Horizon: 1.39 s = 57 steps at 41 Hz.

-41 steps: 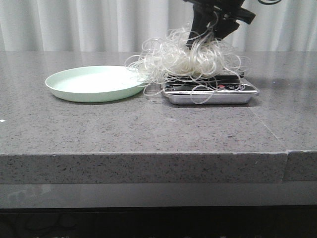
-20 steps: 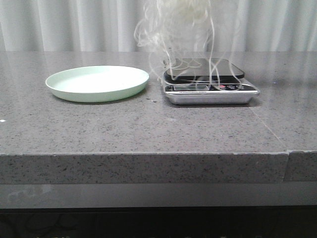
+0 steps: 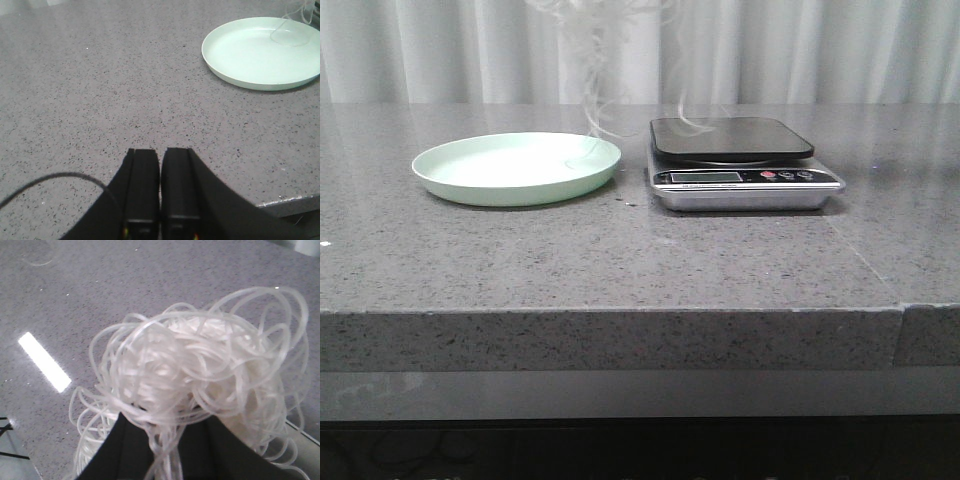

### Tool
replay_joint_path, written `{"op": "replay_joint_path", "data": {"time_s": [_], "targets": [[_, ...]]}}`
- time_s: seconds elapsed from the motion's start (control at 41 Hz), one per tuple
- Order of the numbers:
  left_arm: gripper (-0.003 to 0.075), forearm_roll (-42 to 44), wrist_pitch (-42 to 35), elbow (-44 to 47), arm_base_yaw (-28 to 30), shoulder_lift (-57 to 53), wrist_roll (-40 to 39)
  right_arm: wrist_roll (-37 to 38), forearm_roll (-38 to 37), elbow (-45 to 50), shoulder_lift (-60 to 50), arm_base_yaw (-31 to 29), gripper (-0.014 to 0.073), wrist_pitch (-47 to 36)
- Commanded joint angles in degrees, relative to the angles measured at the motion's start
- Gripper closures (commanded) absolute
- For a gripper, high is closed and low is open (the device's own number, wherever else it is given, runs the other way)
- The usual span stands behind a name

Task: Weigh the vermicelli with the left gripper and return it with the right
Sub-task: 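Lift the vermicelli with the right gripper and carry it toward the plate, then lower the vermicelli onto the green plate and open the right gripper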

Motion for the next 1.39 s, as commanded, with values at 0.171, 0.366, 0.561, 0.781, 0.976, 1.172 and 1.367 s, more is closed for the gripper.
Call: {"op": "replay_joint_path", "data": {"time_s": [0.171,0.366,0.561,0.781,0.976,1.172,1.367], "targets": [[0.0582,-0.1,-4.3,-1.5,0.1,0.4,-0.7,-0.2,2.8,-1.9,3.1,6.4,0.0441,-2.7],[0.0582,-0.1,-4.2,-1.5,0.1,0.4,-0.7,-0.2,2.7,-1.9,8.6,7.4,0.0441,-2.4],[0.0582,-0.1,-4.2,-1.5,0.1,0.4,-0.7,-0.2,2.5,-1.9,12.1,7.4,0.0441,-2.4],[0.0582,-0.1,-4.2,-1.5,0.1,0.4,-0.7,-0.2,2.4,-1.9,13.8,7.6,0.0441,-4.8],[0.0582,-0.1,-4.2,-1.5,0.1,0.4,-0.7,-0.2,2.4,-1.9,15.8,7.6,0.0441,-6.8],[0.0582,-0.1,-4.2,-1.5,0.1,0.4,-0.7,-0.2,3.6,-1.9,16.2,7.6,0.0442,-7.6],[0.0582,-0.1,-4.2,-1.5,0.1,0.4,-0.7,-0.2,6.5,-1.9,16.2,7.6,0.0408,-7.5]]}}
